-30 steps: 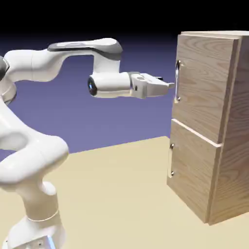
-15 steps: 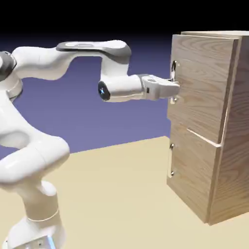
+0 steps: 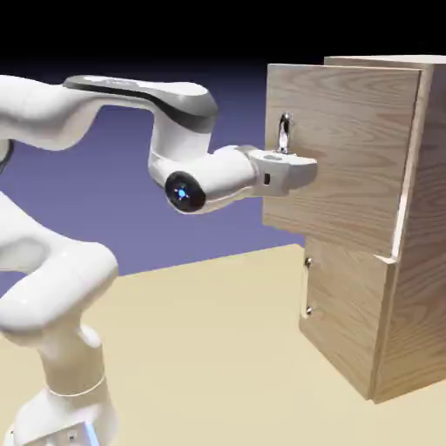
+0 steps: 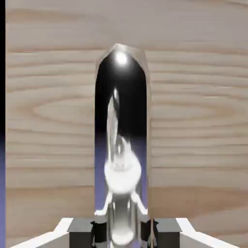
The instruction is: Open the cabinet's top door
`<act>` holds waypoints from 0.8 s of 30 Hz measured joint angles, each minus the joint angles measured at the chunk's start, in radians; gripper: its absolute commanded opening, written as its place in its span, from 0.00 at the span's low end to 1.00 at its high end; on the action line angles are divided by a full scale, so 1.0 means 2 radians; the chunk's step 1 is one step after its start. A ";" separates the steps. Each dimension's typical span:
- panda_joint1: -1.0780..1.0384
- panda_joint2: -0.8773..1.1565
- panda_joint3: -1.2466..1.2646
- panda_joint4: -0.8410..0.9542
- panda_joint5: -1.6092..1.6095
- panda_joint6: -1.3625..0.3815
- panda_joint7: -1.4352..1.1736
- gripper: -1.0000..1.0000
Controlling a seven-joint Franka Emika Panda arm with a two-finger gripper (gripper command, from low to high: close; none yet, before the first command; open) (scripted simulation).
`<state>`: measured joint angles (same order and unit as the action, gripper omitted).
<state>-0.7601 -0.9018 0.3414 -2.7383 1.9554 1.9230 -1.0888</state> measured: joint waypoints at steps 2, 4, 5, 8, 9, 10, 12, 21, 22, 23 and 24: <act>-0.005 0.013 -0.031 0.002 -0.038 -0.043 -0.005 0.00; -0.011 0.031 -0.060 0.008 -0.076 -0.087 -0.011 0.00; -0.014 0.042 -0.075 0.013 -0.095 -0.109 -0.015 0.00; -0.023 0.081 -0.115 0.035 -0.151 -0.174 -0.029 0.00; -0.025 0.096 -0.127 0.044 -0.170 -0.196 -0.034 0.00; -0.028 0.112 -0.139 0.055 -0.188 -0.217 -0.039 0.00; -0.031 0.146 -0.162 0.080 -0.223 -0.261 -0.050 0.00; -0.033 0.309 -0.227 0.228 -0.342 -0.435 -0.098 0.00; -0.033 0.326 -0.230 0.246 -0.351 -0.452 -0.103 0.00; -0.033 0.343 -0.234 0.264 -0.360 -0.469 -0.108 0.00; -0.033 0.360 -0.237 0.282 -0.368 -0.485 -0.112 0.00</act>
<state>-0.8260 -0.1822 -0.1317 -2.1740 1.2197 0.9534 -1.3125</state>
